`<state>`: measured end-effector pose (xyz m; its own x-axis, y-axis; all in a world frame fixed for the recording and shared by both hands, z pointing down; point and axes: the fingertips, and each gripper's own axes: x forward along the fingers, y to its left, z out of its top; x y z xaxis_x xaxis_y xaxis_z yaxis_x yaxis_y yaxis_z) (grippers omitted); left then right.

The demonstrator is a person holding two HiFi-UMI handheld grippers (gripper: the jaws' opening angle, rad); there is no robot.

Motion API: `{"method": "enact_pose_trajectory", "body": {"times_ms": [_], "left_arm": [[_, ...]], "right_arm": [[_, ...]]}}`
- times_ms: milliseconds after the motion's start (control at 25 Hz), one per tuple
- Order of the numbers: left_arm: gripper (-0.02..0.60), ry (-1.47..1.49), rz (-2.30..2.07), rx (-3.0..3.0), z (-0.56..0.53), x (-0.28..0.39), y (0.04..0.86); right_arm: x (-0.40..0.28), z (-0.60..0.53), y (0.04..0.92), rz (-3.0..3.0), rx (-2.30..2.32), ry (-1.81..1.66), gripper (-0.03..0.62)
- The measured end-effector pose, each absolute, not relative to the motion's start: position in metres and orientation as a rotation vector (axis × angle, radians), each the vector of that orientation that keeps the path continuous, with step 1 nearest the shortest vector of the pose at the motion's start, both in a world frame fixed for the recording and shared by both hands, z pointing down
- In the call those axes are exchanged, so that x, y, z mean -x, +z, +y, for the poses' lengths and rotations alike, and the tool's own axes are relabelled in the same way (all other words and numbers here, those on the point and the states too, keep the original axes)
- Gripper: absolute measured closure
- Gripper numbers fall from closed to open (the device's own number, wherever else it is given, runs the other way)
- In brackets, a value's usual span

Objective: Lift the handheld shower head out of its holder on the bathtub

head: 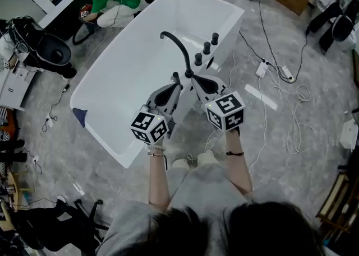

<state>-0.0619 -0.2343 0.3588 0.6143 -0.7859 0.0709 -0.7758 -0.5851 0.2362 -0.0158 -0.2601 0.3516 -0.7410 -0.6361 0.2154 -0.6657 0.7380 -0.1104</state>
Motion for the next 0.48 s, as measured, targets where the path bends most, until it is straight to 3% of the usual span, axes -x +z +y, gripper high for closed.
{"method": "enact_pose_trajectory", "body": {"times_ms": [480], "left_arm": [[0.575,-0.040,-1.362,-2.456,-0.251,0.066,0.402]], "right_arm": [[0.027,-0.289,0.399,-2.748,-0.907,0.302,0.595]]}}
